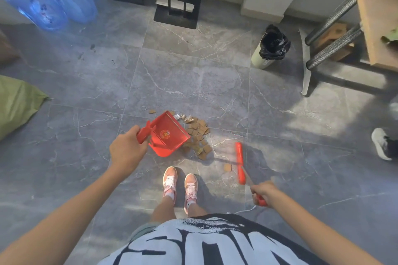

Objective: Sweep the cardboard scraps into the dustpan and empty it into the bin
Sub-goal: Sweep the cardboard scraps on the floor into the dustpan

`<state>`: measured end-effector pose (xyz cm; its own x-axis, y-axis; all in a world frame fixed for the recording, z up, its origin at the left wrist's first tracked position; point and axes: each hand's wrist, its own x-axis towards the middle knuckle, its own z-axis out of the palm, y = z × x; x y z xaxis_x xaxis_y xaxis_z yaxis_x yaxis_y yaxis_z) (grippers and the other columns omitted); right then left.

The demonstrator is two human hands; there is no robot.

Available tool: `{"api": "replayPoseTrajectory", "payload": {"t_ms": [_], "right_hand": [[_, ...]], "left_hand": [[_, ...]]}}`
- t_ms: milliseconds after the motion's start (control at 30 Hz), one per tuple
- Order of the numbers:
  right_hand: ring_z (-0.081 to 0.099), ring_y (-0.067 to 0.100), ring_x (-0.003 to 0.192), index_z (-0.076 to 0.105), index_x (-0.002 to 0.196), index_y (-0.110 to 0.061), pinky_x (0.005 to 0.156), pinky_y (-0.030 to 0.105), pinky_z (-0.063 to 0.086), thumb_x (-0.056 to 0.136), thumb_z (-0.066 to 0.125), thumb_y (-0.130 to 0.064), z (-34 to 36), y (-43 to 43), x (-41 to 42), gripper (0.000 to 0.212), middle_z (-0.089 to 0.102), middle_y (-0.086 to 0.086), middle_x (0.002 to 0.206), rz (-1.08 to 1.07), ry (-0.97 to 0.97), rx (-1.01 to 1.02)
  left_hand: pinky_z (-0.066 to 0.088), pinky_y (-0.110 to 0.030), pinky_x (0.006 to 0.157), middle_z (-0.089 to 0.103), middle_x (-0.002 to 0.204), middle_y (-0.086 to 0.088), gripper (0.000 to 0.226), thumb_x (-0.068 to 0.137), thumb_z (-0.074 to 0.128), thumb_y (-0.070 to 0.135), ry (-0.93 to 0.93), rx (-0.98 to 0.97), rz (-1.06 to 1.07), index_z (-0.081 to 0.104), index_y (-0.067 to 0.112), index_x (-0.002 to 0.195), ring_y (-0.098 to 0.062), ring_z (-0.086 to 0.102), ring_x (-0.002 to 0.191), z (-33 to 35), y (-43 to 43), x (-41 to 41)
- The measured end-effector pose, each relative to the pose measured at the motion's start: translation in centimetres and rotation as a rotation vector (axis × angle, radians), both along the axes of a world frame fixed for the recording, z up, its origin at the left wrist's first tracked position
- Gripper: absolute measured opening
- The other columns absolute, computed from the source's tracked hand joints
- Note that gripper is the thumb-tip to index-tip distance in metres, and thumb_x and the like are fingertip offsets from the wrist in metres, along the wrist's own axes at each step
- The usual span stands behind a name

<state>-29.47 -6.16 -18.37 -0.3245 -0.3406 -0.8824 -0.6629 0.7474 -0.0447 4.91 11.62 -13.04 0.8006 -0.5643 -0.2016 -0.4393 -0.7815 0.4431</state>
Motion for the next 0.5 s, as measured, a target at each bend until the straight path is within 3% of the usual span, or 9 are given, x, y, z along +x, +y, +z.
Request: {"api": "replayPoseTrajectory", "payload": {"t_ms": [233, 400, 500], "right_hand": [[0.032, 0.008, 0.015, 0.042, 0.069, -0.002, 0.024, 0.010, 0.032, 0.091, 0.037, 0.008, -1.2, 1.0, -1.5, 0.025, 0.037, 0.005, 0.029, -0.070, -0.147, 0.119], [0.032, 0.007, 0.017, 0.040, 0.071, -0.003, 0.026, 0.008, 0.032, 0.088, 0.035, 0.010, -0.6, 0.9, 3.0, 0.022, 0.036, 0.003, 0.043, -0.089, -0.222, 0.114], [0.032, 0.006, 0.019, 0.041, 0.071, -0.006, 0.027, 0.008, 0.031, 0.087, 0.038, 0.009, -0.2, 1.4, 5.9, 0.022, 0.034, 0.005, 0.053, -0.074, -0.251, 0.097]], "left_hand": [[0.038, -0.033, 0.051, 0.056, 0.053, -0.010, 0.038, 0.086, 0.062, 0.040, -0.062, 0.026, 0.020, 0.042, 0.015, 0.066, -0.038, 0.055, 0.055, 0.7, -0.4, -1.8], [0.038, -0.034, 0.052, 0.057, 0.054, -0.009, 0.036, 0.083, 0.065, 0.038, -0.073, 0.052, 0.056, 0.046, 0.012, 0.066, -0.038, 0.056, 0.057, 1.0, 0.6, -1.9], [0.033, -0.031, 0.050, 0.045, 0.048, -0.001, 0.037, 0.084, 0.066, 0.036, -0.072, 0.051, 0.059, 0.044, 0.012, 0.065, -0.032, 0.045, 0.049, 1.2, 0.9, -1.3]]}}
